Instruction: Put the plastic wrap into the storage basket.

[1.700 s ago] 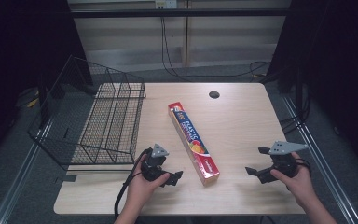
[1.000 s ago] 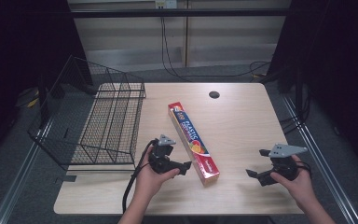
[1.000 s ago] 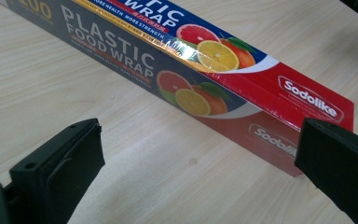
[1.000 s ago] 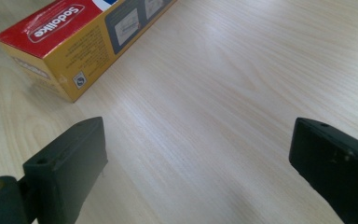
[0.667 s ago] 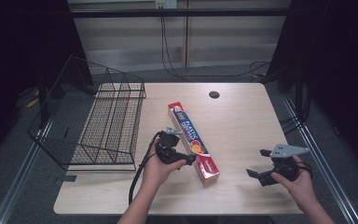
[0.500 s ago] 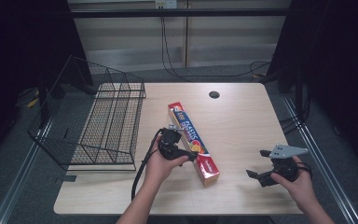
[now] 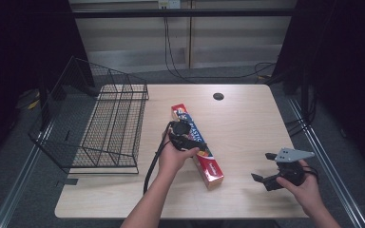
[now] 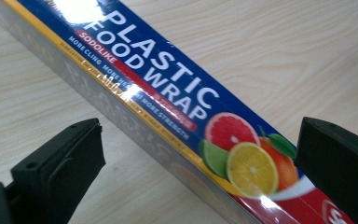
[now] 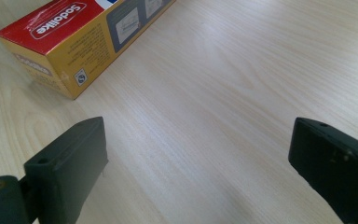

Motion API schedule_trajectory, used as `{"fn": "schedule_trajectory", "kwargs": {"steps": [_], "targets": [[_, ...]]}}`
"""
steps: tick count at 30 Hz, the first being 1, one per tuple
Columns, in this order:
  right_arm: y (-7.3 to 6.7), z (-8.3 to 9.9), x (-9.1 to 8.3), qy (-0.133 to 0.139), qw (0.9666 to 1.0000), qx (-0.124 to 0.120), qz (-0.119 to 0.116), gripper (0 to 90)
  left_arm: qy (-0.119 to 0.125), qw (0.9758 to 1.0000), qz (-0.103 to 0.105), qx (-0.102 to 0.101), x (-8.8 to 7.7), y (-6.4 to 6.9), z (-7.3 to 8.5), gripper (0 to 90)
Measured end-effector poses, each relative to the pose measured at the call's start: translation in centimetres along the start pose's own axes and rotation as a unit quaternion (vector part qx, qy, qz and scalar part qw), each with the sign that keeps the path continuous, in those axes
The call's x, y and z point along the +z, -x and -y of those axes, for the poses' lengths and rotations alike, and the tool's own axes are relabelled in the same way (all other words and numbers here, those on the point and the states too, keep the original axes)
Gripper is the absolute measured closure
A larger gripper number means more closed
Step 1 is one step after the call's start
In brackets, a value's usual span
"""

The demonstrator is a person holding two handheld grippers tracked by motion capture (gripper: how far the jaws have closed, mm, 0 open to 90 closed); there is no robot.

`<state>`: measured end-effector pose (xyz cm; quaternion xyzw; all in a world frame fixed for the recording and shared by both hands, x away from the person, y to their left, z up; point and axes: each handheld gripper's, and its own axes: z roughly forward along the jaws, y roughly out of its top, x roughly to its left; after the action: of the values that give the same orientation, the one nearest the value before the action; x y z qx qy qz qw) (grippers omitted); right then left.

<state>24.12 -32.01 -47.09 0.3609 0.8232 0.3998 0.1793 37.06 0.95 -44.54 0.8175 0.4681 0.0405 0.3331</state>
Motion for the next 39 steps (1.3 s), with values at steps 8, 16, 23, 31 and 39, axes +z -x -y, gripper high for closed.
{"fn": "schedule_trajectory", "kwargs": {"steps": [8, 16, 23, 31, 39], "targets": [[0.1, 0.0, -0.1, 0.002, 1.0000, -0.001, 0.003, 4.3, -0.011, 0.9995, -0.025, -0.014, 1.3, 0.0, -1.2, 2.3], [0.2, 0.0, -0.3, 0.006, 1.0000, -0.003, 0.004, 4.3, -0.025, 0.9987, -0.039, -0.022, 2.4, 0.0, -1.4, 2.4], [0.2, -0.1, -0.3, 0.007, 0.9999, -0.006, 0.005, 4.3, -0.024, 0.9983, -0.035, -0.039, 2.8, 0.1, -1.5, 2.4], [0.0, -0.2, -0.2, 0.007, 0.9999, -0.010, 0.005, 4.4, -0.041, 0.9973, -0.045, -0.042, 3.5, 0.4, -1.6, 0.5], [-0.1, -0.3, -0.3, 0.008, 0.9999, -0.007, 0.007, 4.5, -0.043, 0.9966, -0.046, -0.053, 3.7, 0.4, -1.6, 0.6]]}}
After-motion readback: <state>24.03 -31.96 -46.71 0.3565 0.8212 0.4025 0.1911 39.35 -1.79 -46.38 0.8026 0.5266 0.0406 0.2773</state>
